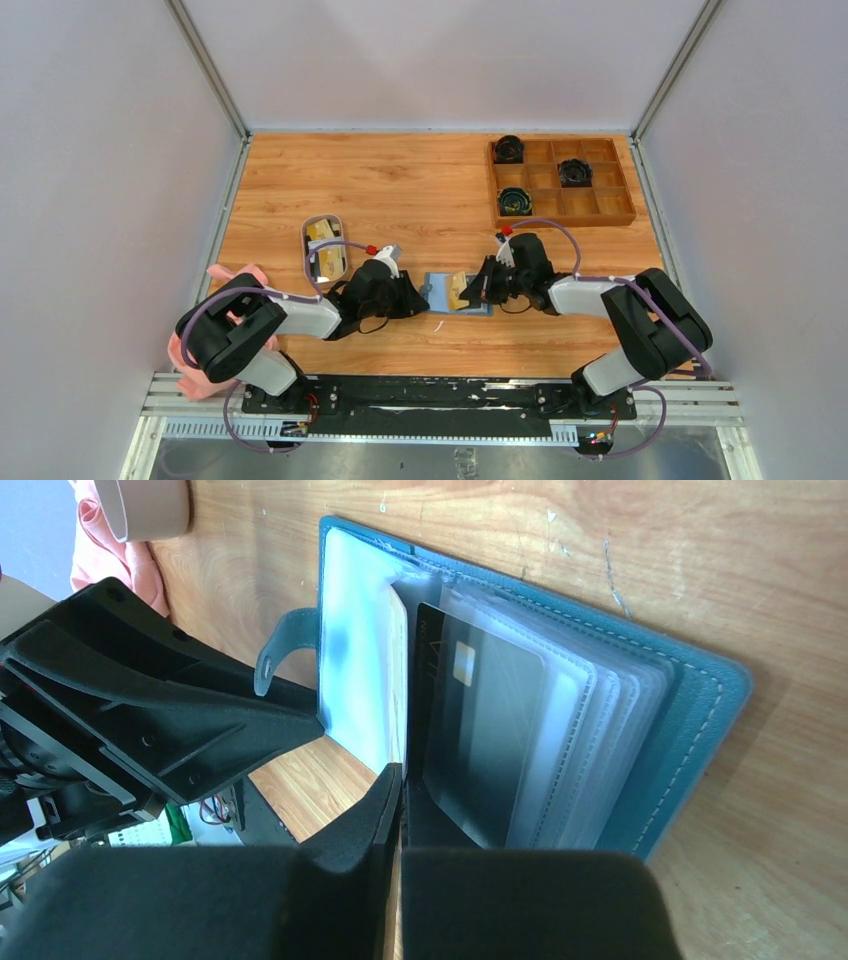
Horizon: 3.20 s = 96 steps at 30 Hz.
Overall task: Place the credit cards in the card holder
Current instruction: Insert the credit card into the card holder.
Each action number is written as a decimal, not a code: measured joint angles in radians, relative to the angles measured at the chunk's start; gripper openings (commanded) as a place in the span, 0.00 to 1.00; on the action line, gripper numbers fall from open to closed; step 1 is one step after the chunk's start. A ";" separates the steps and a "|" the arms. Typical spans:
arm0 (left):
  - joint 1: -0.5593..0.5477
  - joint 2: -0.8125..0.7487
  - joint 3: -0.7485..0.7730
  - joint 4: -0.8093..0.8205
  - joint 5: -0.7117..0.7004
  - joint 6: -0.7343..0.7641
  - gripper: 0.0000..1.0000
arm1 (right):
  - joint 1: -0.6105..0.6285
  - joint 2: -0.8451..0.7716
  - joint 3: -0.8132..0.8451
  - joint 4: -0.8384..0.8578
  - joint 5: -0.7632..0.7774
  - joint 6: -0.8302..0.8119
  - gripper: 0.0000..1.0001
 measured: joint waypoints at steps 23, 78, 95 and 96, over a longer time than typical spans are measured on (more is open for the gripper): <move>0.000 0.036 0.010 0.040 0.032 -0.011 0.28 | 0.010 0.071 -0.001 0.106 -0.013 0.013 0.14; 0.000 0.041 0.010 0.048 0.039 -0.011 0.28 | 0.158 0.076 0.288 -0.367 0.068 -0.472 0.60; 0.000 0.042 0.010 0.050 0.039 -0.011 0.28 | 0.186 0.096 0.326 -0.411 0.060 -0.550 0.61; -0.001 0.043 0.010 0.051 0.039 -0.011 0.28 | 0.186 0.101 0.328 -0.412 0.052 -0.552 0.61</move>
